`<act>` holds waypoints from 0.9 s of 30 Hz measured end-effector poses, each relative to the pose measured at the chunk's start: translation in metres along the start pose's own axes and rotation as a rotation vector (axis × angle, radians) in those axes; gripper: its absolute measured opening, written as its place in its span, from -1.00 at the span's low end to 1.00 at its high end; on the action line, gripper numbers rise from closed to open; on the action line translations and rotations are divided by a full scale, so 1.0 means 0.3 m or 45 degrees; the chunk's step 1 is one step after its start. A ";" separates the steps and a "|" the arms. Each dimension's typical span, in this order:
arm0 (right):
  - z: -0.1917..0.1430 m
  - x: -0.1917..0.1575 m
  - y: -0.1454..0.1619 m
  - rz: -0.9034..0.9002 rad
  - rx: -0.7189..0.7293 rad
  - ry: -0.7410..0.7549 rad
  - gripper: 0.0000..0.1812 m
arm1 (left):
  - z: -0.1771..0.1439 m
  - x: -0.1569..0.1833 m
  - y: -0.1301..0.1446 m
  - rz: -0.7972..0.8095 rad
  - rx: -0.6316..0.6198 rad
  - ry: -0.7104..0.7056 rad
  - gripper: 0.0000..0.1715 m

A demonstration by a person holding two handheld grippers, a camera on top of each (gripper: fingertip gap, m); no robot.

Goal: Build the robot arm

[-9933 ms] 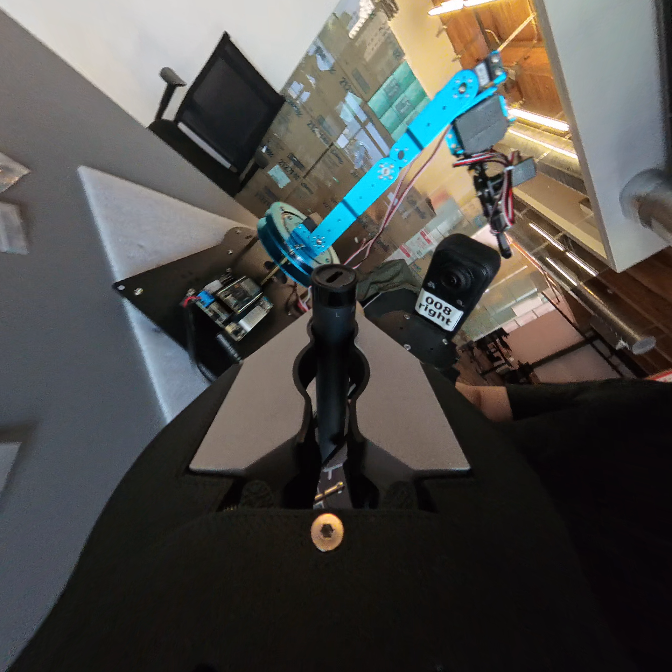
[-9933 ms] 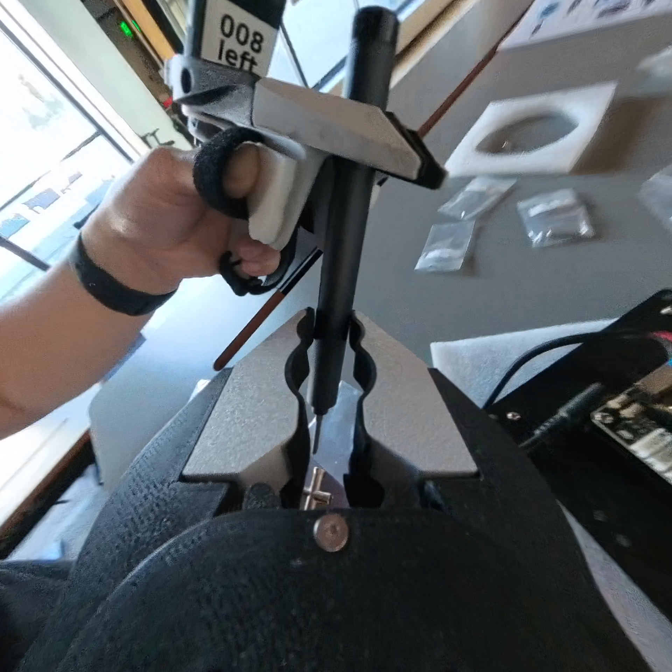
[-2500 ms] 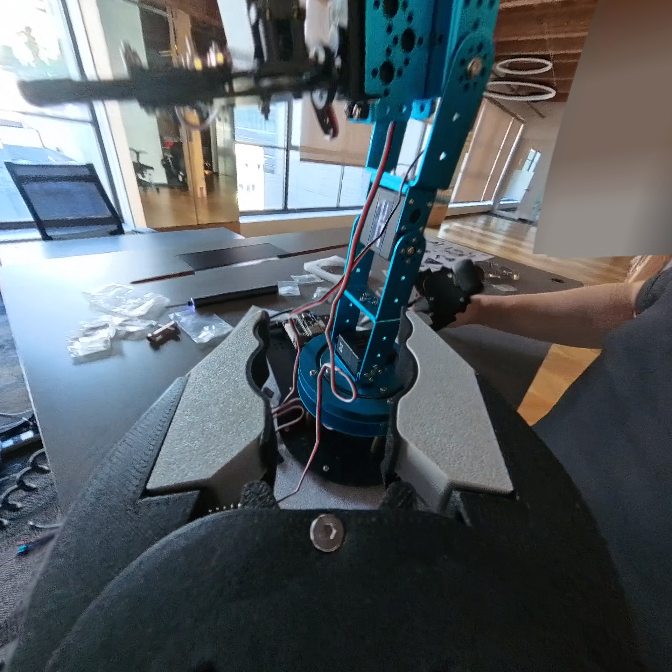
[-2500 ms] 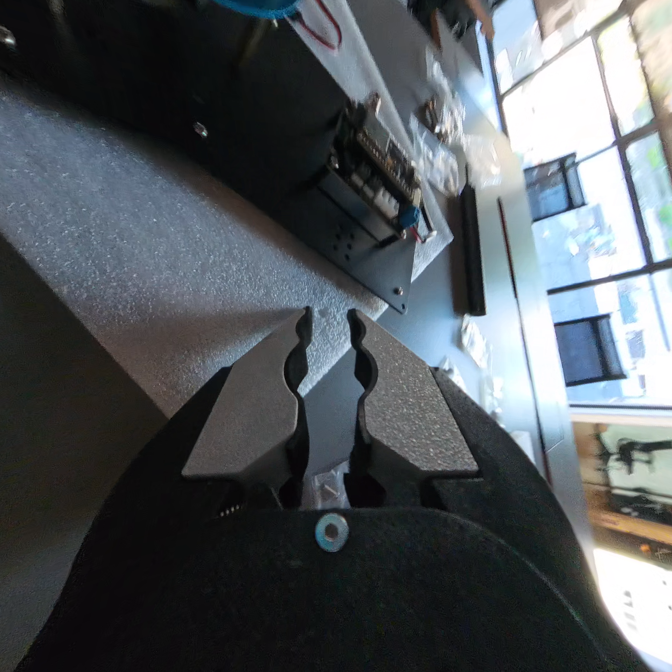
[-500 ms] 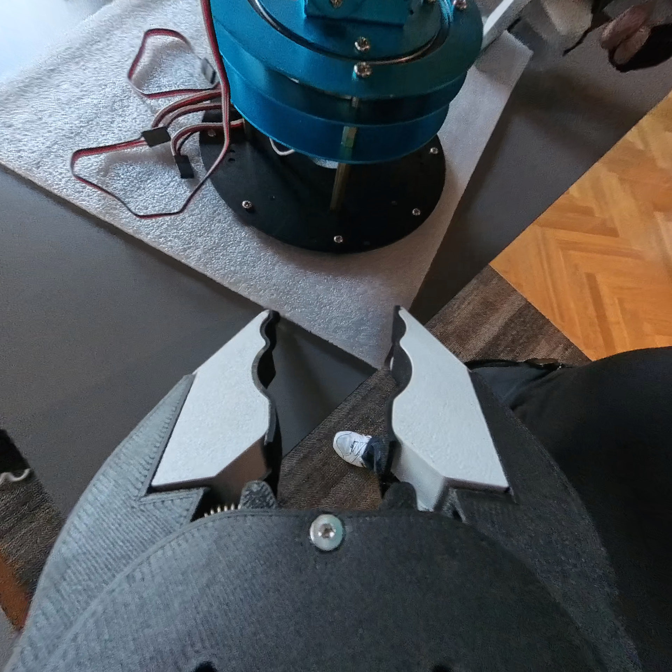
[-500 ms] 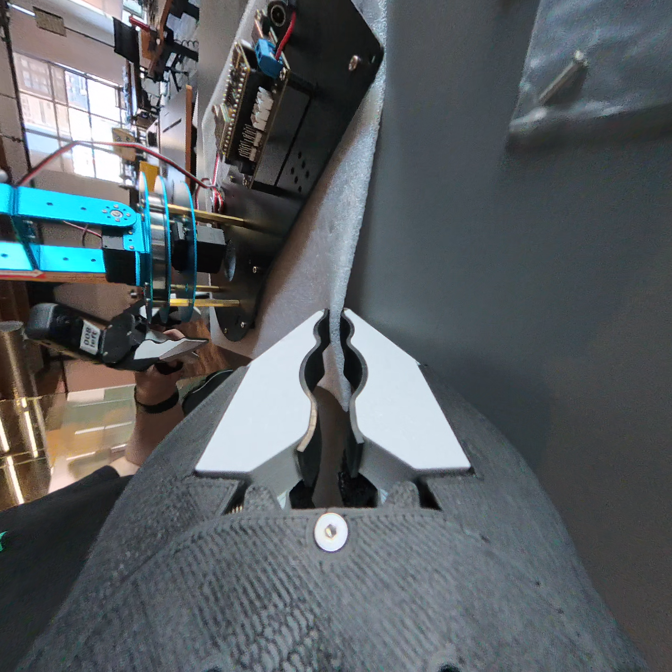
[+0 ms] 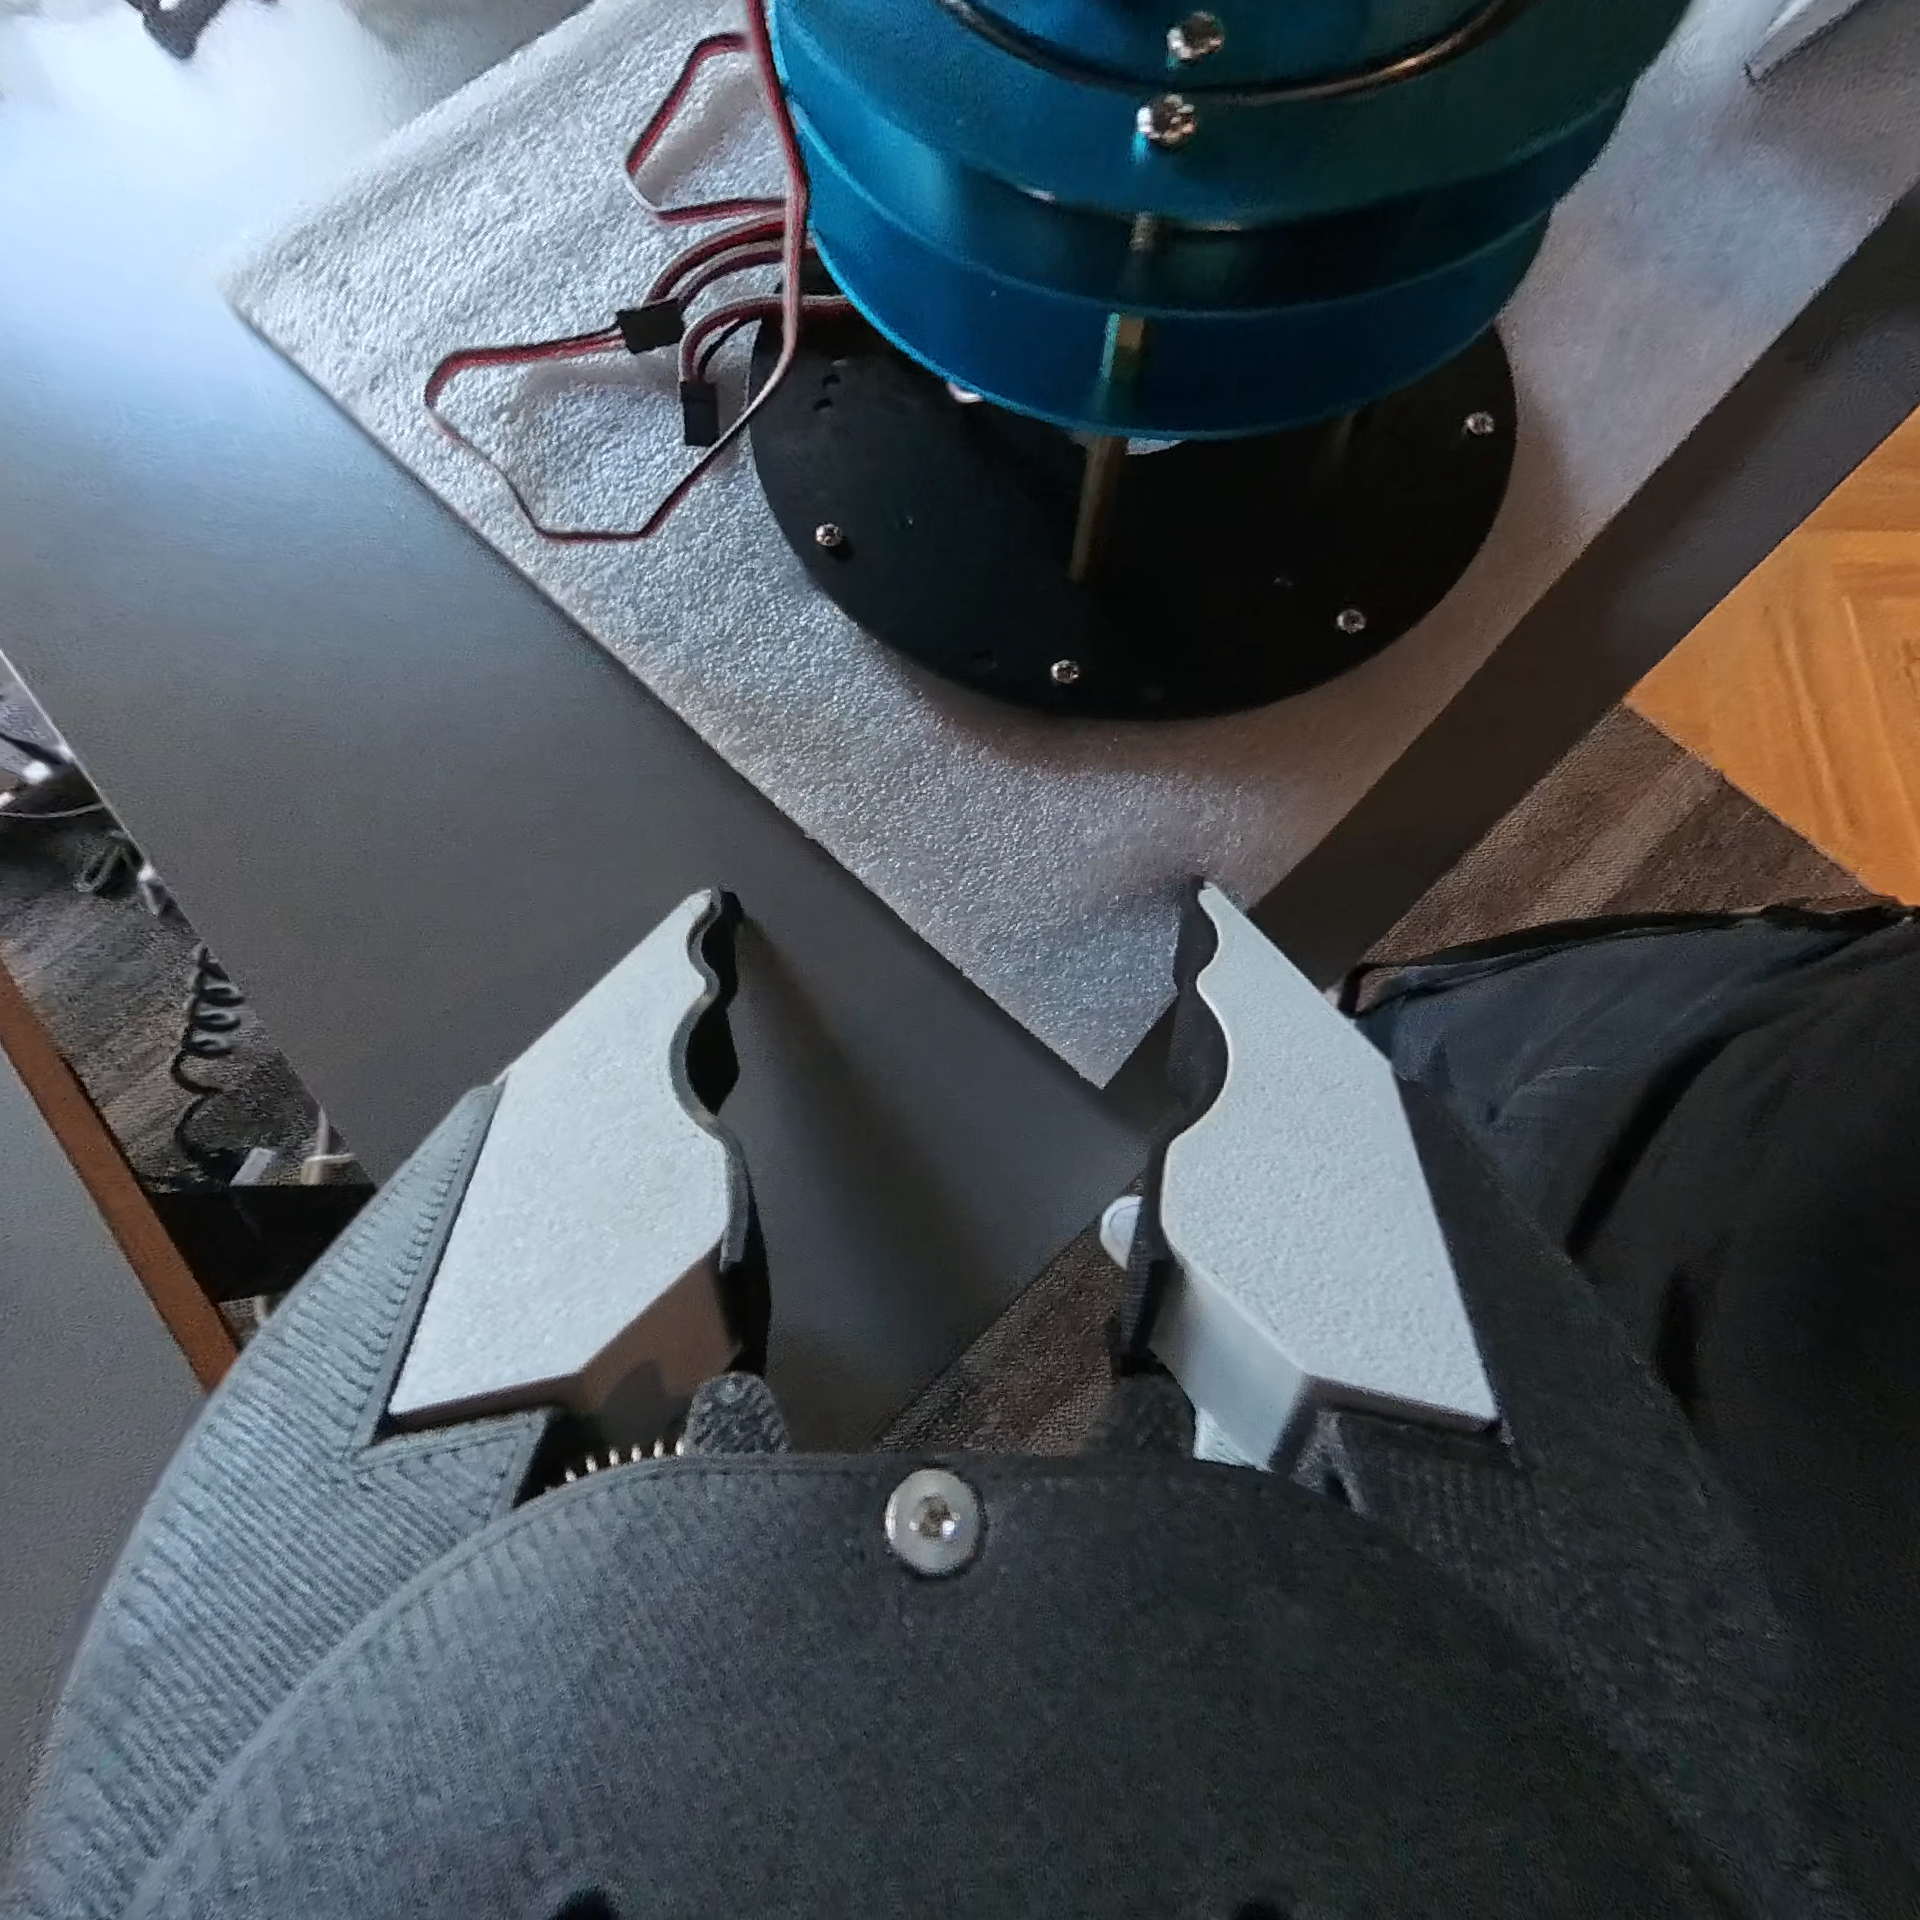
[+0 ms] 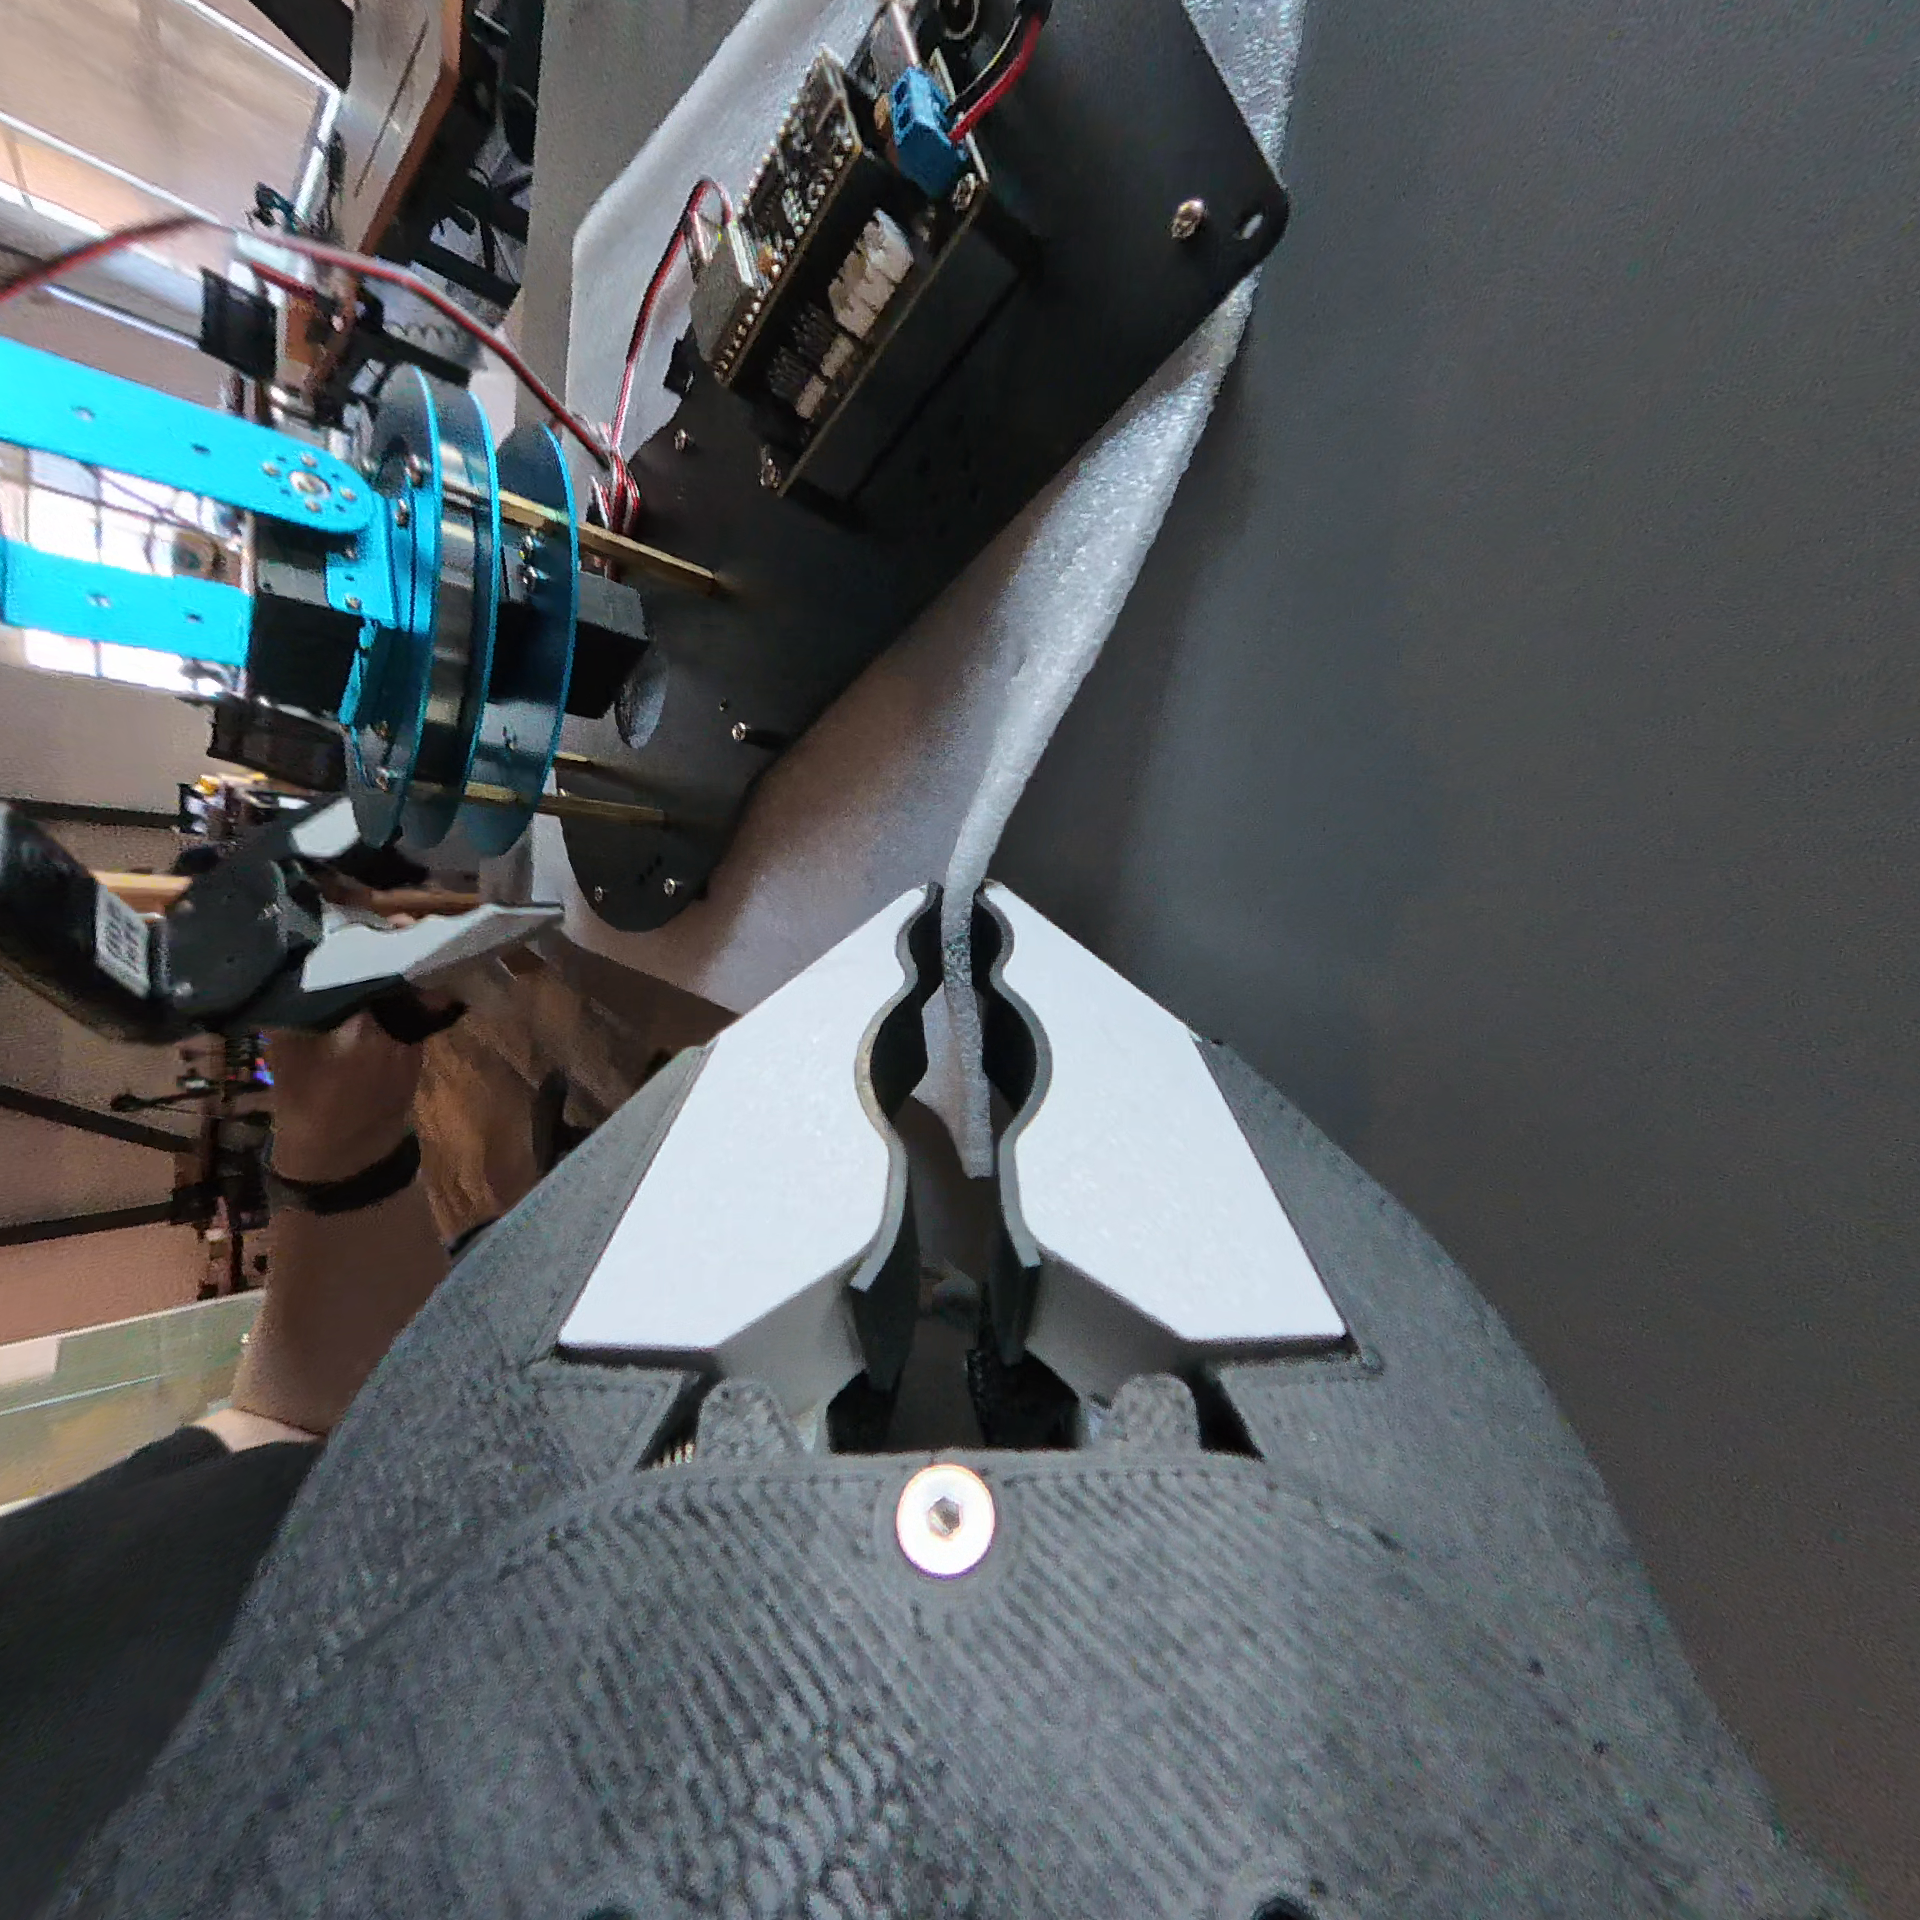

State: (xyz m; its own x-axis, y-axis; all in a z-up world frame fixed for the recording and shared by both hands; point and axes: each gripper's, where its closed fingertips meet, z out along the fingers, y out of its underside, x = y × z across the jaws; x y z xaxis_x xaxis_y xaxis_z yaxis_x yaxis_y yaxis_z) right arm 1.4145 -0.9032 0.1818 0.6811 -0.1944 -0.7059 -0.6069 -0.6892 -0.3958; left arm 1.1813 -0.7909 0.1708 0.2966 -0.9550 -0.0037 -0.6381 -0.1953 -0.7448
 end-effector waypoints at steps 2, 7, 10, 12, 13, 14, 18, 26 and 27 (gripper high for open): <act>-0.006 0.007 0.017 -0.034 -0.025 -0.002 -0.96 | 0.003 -0.016 -0.002 -0.008 0.009 -0.003 -0.01; -0.026 0.012 0.069 -0.128 -0.203 -0.128 -0.84 | -0.003 -0.016 -0.005 -0.057 0.068 -0.004 -0.03; -0.073 0.043 0.060 -0.360 -0.225 -0.141 -0.77 | -0.061 -0.015 -0.029 -0.202 0.243 -0.003 -0.04; -0.116 0.088 0.022 -0.582 -0.204 -0.093 -0.72 | -0.129 -0.024 -0.055 -0.285 0.357 -0.061 -0.07; -0.138 0.092 -0.007 -0.699 -0.169 -0.109 -0.70 | -0.162 -0.023 -0.074 -0.313 0.397 -0.105 -0.07; -0.158 0.092 -0.041 -0.829 -0.116 -0.127 -0.70 | -0.192 -0.015 -0.101 -0.324 0.437 -0.145 -0.06; -0.189 0.069 -0.213 -1.500 0.231 -0.129 -0.70 | -0.269 0.052 -0.313 -0.322 0.669 -0.193 0.02; -0.046 0.013 -0.230 -1.829 0.202 -0.263 -0.54 | -0.320 -0.057 -0.479 -0.434 0.895 -0.085 -0.23; -0.037 0.013 -0.236 -1.845 0.215 -0.251 -0.54 | -0.312 -0.092 -0.483 -0.421 0.887 -0.096 -0.24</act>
State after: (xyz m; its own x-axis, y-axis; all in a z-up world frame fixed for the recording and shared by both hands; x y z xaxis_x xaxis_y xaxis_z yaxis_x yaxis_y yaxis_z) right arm 1.4647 -0.8629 0.2134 0.6653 0.6852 0.2966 0.4929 -0.1046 -0.8638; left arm 1.1991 -0.7572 0.3412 0.4572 -0.8490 0.2650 0.0789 -0.2581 -0.9629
